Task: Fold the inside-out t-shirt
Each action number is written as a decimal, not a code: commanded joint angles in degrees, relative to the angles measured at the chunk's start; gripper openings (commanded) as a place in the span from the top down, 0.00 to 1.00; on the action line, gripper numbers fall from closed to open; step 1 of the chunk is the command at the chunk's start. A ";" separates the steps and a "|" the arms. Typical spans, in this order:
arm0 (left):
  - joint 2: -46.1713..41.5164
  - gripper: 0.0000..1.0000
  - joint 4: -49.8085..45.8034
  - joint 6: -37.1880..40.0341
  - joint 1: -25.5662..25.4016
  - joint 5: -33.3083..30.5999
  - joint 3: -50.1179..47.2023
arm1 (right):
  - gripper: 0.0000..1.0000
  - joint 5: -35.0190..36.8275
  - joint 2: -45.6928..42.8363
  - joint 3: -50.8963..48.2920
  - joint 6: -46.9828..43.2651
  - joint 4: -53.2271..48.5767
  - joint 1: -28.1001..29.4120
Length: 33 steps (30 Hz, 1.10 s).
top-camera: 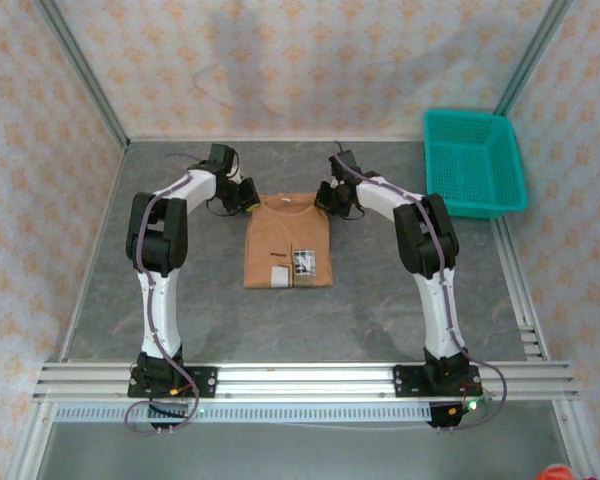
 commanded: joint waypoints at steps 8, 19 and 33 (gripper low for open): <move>-3.61 1.00 -3.85 -0.69 -0.02 1.79 7.92 | 1.00 0.89 -3.77 4.72 -0.74 -0.52 -0.06; -1.84 1.00 -8.15 -4.77 1.07 4.46 29.09 | 1.00 1.79 -6.10 22.77 -3.41 -7.06 -2.62; -21.49 1.00 12.21 -5.10 -1.06 4.90 -0.73 | 1.00 -3.43 -16.47 6.26 -4.47 2.78 -0.43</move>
